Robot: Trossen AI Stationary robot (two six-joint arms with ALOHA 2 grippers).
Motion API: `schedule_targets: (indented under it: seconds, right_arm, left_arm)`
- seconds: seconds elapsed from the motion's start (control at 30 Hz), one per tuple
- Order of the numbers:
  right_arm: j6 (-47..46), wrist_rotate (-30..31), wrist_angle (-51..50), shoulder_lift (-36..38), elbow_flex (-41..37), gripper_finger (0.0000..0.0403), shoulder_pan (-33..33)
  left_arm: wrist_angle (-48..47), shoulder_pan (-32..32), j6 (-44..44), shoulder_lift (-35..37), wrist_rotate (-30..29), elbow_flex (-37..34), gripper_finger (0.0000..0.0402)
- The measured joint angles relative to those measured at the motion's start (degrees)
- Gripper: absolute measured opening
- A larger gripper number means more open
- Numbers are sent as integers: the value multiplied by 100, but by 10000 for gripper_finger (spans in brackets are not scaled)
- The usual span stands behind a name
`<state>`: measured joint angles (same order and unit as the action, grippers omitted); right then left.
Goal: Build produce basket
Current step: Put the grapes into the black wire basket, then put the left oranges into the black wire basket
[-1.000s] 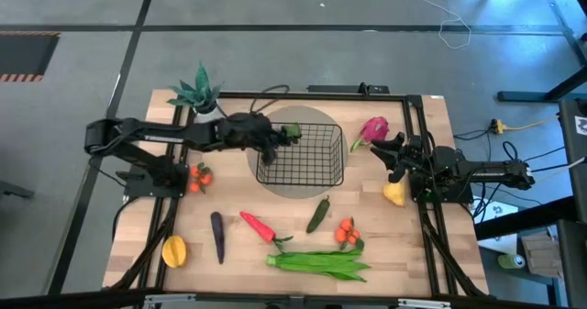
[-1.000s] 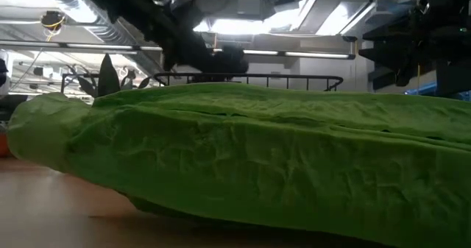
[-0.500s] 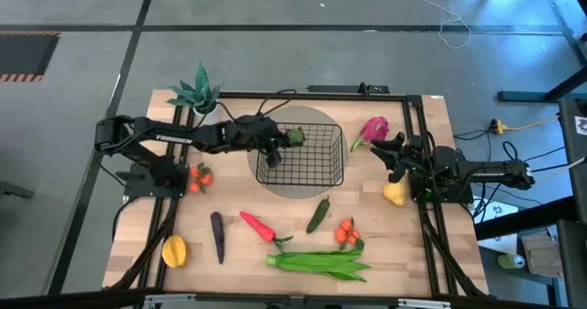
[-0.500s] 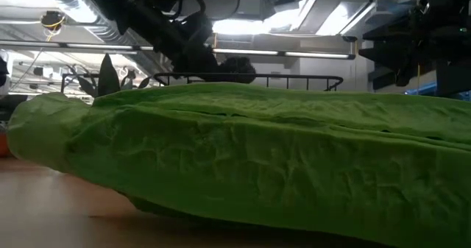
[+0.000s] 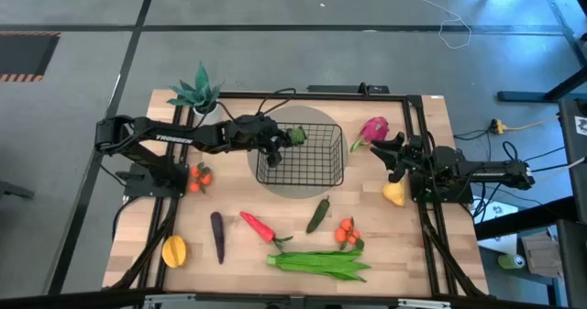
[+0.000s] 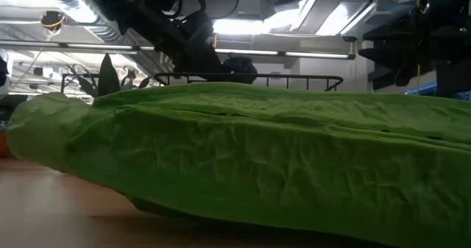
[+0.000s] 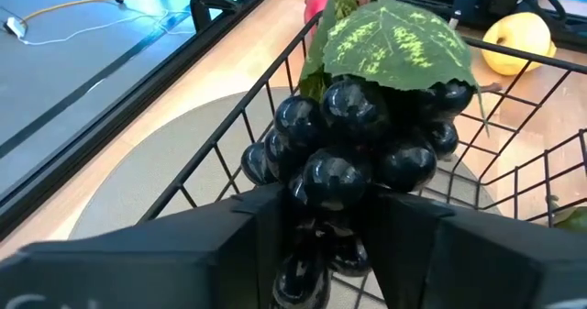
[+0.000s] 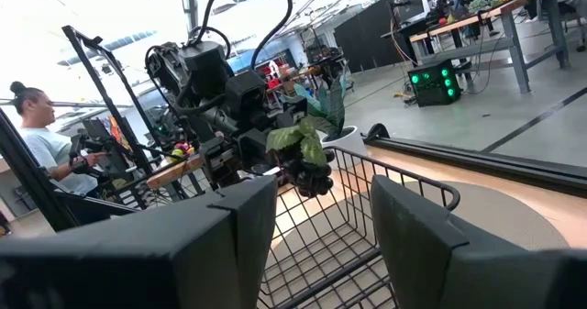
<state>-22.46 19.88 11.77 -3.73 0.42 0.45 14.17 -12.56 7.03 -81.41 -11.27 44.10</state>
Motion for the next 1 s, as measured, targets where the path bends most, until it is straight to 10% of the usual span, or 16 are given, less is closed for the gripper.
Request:
schedule_targets:
  seconds: [1.0]
  right_arm:
    - [0, 1, -2, -1, 0, 171, 0]
  left_arm:
    - [-245, -7, 331, 3, -452, 4, 184]
